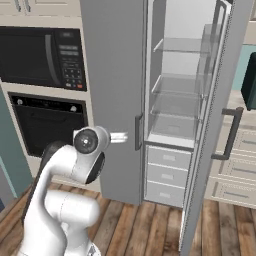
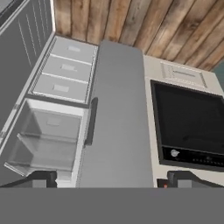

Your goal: Place one of the steaks on the plate and the other in the bowl. Then place the bowl in the fridge.

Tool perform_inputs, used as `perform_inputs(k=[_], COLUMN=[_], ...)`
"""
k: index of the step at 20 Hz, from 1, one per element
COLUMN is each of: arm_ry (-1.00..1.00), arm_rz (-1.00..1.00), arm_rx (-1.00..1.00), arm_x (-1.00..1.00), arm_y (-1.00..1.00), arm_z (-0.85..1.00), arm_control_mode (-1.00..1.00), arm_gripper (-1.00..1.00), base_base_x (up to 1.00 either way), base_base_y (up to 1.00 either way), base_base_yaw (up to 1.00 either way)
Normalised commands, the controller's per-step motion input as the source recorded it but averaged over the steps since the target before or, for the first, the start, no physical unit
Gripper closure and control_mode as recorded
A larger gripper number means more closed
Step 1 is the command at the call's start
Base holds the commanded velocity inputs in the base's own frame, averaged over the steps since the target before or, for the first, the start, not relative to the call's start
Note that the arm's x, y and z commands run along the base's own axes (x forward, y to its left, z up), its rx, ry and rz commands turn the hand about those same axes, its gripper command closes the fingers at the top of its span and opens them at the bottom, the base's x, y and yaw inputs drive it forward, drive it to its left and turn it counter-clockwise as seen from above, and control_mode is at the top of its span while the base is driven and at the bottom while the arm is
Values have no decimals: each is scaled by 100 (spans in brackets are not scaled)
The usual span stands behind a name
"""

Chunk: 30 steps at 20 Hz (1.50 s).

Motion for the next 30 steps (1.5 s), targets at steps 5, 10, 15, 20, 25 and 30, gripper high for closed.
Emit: perform_inputs(k=[5,10,15,20,25,30], arm_ry=[15,0,0,0,0,0], arm_rz=[0,0,0,0,0,0], arm_rx=[-6,0,0,0,0,0], arm_x=[-30,8,0,0,0,0], arm_y=[18,2,0,0,0,0], arm_z=[7,-15,0,0,0,0], arm_control_mode=[-100,100,100,100,100,100], arm_gripper=[-100,-100,-100,-100,-100,-100], base_base_x=[0,0,-74,-83,-28,-48], base_base_y=[0,0,0,20,24,10], base_base_yaw=[0,0,5,33,81,86])
